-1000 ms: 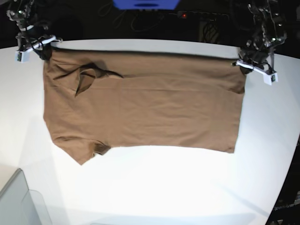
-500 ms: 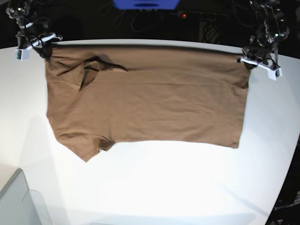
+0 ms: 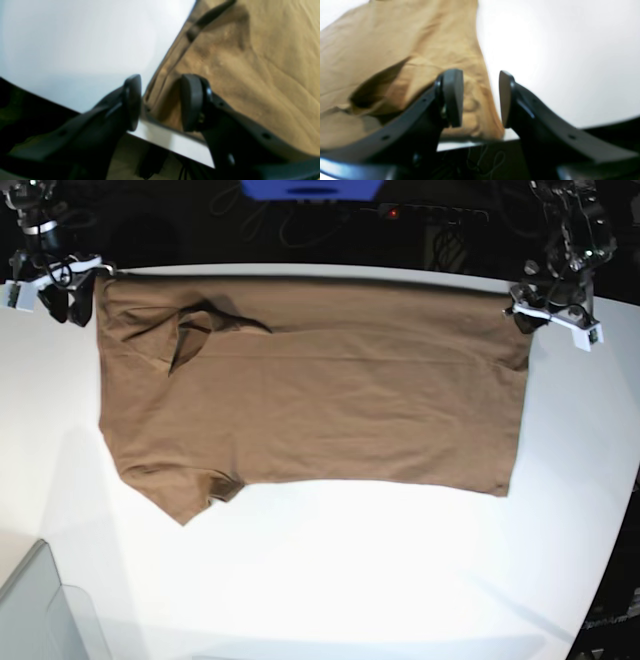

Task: Layout the t-shirt on the table in an organized manner, then fold the t-shirt properly
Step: 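Drag the collar edge with both grippers to straighten the shirt, then move both grippers to the shirt hem and grasp its corners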

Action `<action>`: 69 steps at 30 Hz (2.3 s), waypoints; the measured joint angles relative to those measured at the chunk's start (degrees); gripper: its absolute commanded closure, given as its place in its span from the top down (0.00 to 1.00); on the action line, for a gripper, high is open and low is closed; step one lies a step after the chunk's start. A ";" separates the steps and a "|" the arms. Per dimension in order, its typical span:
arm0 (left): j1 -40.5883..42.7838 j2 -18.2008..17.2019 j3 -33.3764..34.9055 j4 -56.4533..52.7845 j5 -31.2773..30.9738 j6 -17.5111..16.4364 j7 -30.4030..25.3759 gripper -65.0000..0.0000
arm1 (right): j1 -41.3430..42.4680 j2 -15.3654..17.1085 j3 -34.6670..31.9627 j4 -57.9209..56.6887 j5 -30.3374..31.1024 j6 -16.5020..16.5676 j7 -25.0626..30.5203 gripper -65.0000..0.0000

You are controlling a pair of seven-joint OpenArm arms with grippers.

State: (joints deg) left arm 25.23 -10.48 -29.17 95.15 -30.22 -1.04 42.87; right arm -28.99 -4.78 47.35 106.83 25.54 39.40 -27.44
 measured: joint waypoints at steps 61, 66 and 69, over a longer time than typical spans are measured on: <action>-33.53 -5.11 5.40 -11.58 1.16 0.74 6.16 0.75 | 49.83 15.45 -35.58 -44.59 -20.72 0.52 -0.39 0.49; -39.50 -5.57 5.40 -19.65 1.40 0.85 5.88 0.75 | 59.43 15.89 -35.54 -59.19 -24.00 -0.35 9.09 0.49; -41.42 -5.62 5.53 -22.38 1.49 0.87 3.04 0.75 | 62.84 16.06 -35.82 -67.32 -25.14 -4.37 13.84 0.51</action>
State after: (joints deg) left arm -16.19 -16.10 -23.64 72.77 -28.73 -0.16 45.91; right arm 33.85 11.29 11.53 39.51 0.40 35.03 -13.61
